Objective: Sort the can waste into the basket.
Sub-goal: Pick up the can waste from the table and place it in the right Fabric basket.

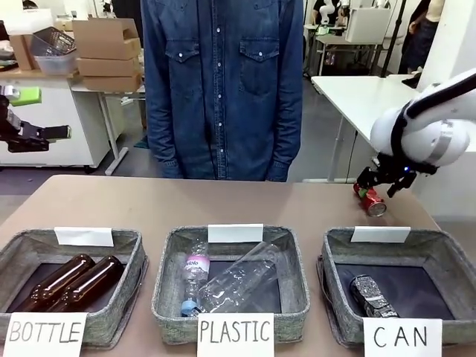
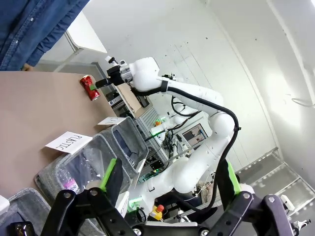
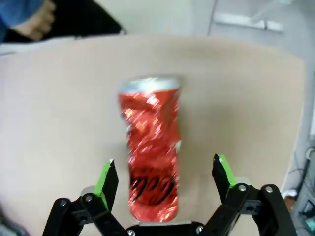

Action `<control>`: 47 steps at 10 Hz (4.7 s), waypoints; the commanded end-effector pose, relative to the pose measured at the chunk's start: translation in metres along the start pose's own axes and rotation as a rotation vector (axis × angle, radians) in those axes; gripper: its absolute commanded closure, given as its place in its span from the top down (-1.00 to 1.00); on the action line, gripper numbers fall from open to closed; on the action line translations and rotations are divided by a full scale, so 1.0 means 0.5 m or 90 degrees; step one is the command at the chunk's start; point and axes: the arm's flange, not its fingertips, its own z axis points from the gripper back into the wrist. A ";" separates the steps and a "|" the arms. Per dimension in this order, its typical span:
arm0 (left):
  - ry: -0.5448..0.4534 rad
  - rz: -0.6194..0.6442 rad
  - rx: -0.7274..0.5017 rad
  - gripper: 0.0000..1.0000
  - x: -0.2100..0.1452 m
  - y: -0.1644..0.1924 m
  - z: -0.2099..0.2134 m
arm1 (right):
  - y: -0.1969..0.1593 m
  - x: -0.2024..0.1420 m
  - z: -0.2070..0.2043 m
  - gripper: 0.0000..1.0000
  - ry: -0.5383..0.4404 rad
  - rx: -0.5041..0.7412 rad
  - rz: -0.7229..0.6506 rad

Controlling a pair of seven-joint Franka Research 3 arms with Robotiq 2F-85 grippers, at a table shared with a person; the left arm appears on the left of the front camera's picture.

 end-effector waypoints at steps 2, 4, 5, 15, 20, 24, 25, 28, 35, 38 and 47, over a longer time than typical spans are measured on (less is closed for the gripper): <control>-0.010 -0.003 -0.004 1.00 0.004 -0.004 -0.001 | 0.013 0.013 -0.028 1.00 -0.017 -0.020 -0.019; -0.010 -0.003 -0.004 1.00 0.004 -0.004 -0.001 | 0.011 0.011 -0.030 1.00 -0.023 -0.037 -0.036; -0.010 -0.003 -0.004 1.00 0.004 -0.004 -0.001 | 0.013 0.006 -0.029 0.04 -0.017 -0.035 -0.026; -0.010 -0.003 -0.004 1.00 0.004 -0.004 -0.001 | 0.019 0.001 0.006 -1.00 -0.010 -0.022 -0.028; -0.010 -0.003 -0.004 1.00 0.004 -0.004 -0.001 | 0.044 -0.187 0.405 -1.00 0.033 0.243 0.453; -0.010 -0.003 -0.004 1.00 0.004 -0.004 -0.001 | 0.115 -0.441 0.505 -1.00 0.008 0.193 0.759; -0.010 -0.003 -0.004 1.00 0.004 -0.004 -0.001 | 0.111 -0.477 0.510 -1.00 -0.005 0.174 0.764; -0.010 -0.003 -0.004 1.00 0.004 -0.004 -0.001 | 0.111 -0.483 0.504 -1.00 0.015 0.151 0.729; -0.010 -0.003 -0.004 1.00 0.004 -0.004 -0.001 | 0.096 -0.466 0.508 1.00 0.051 0.145 0.783; -0.010 -0.003 -0.004 1.00 0.004 -0.004 -0.001 | 0.094 -0.465 0.507 1.00 0.023 0.161 0.767; -0.010 -0.003 -0.004 1.00 0.004 -0.004 -0.001 | 0.220 -0.217 0.508 1.00 -0.205 0.926 -0.178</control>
